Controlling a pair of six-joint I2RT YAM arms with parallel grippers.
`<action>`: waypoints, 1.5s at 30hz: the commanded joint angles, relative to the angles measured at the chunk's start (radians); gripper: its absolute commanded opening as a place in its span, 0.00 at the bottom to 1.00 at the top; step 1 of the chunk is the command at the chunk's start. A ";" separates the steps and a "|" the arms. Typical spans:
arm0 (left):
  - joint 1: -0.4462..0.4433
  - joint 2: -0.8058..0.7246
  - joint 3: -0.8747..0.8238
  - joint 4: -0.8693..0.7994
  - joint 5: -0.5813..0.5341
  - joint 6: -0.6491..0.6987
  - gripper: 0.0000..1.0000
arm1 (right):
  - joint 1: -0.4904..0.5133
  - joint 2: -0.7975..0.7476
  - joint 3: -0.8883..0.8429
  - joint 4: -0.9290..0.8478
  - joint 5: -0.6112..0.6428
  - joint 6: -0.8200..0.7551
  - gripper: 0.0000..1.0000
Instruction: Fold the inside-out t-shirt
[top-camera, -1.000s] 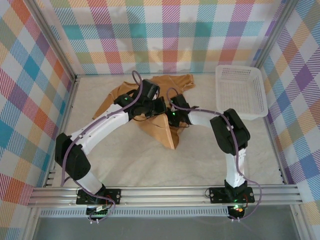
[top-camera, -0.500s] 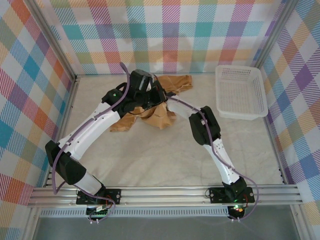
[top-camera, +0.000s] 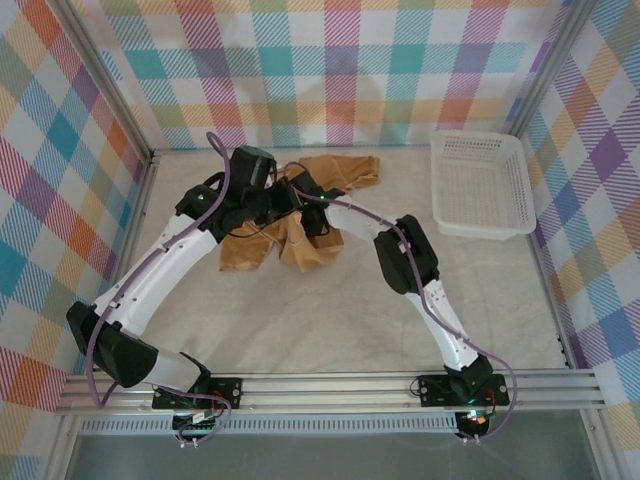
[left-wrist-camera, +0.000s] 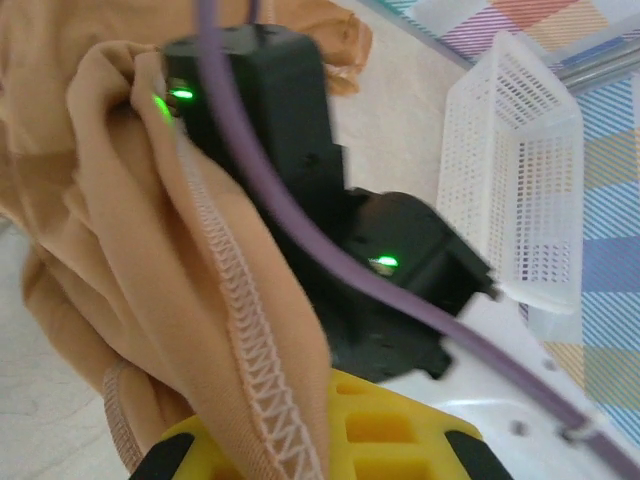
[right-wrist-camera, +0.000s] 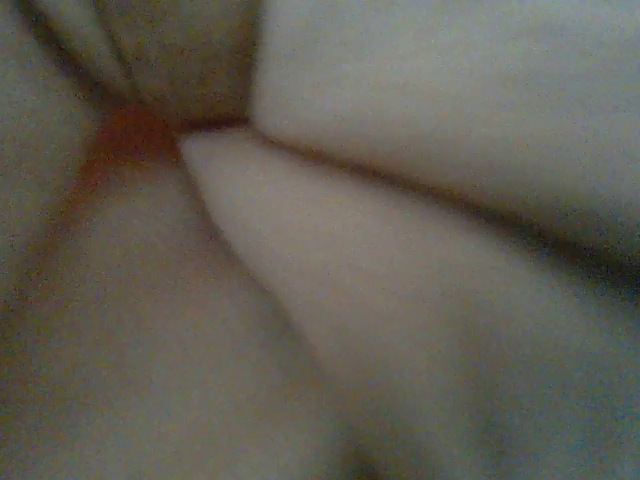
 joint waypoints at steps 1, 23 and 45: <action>0.063 -0.031 -0.042 0.073 0.034 0.030 0.00 | -0.038 -0.138 -0.097 -0.064 -0.022 -0.135 0.00; 0.406 0.246 -0.258 0.156 0.035 0.121 0.00 | -0.135 -0.647 -0.155 -0.224 -0.334 -0.272 0.00; 0.374 0.335 -0.244 0.156 0.070 0.110 0.00 | -0.145 -0.576 -0.267 -0.182 -0.655 -0.244 0.00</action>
